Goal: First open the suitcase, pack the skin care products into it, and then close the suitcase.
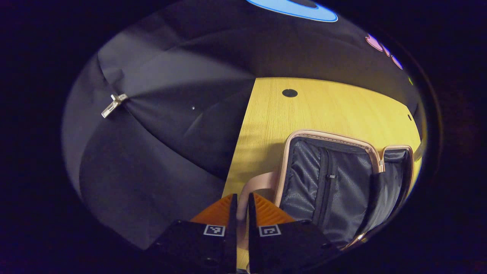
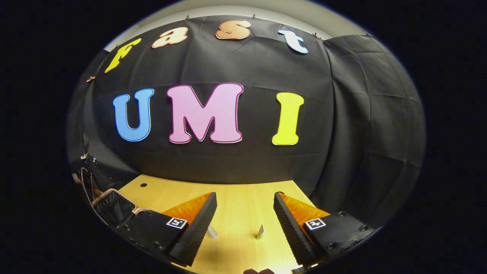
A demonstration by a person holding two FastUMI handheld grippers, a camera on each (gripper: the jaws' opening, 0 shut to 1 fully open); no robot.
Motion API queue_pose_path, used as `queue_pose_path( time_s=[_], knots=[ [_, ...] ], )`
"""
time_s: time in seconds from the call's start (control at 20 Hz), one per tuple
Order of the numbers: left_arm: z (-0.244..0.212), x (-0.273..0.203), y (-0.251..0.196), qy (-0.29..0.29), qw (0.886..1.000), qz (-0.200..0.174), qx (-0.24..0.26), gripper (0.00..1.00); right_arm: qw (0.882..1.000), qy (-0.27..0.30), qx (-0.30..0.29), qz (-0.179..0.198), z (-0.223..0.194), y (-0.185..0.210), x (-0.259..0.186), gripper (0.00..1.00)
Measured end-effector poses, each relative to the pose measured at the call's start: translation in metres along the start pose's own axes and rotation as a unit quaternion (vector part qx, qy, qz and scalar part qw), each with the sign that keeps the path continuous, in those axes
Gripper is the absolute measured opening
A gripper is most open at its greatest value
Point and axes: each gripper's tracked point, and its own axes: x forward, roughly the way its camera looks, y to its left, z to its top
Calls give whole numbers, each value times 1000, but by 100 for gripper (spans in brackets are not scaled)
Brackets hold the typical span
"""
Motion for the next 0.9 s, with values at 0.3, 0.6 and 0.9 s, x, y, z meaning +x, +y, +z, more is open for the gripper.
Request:
queue_pose_path(
  time_s=[0.3, 0.6, 0.9],
  knots=[
    [53, -29, -34, -114, 992, -54, 11, 88, 999, 0, 2, -48, -12, -16, 9, 95],
    [134, -201, -179, -337, 927, -163, -11, 97, 998, -31, -29, -40, -4, -32, 14, 96],
    [153, -358, -421, -405, 856, -323, 17, 96, 996, -70, -41, 20, 9, -36, 16, 96]
  ],
)
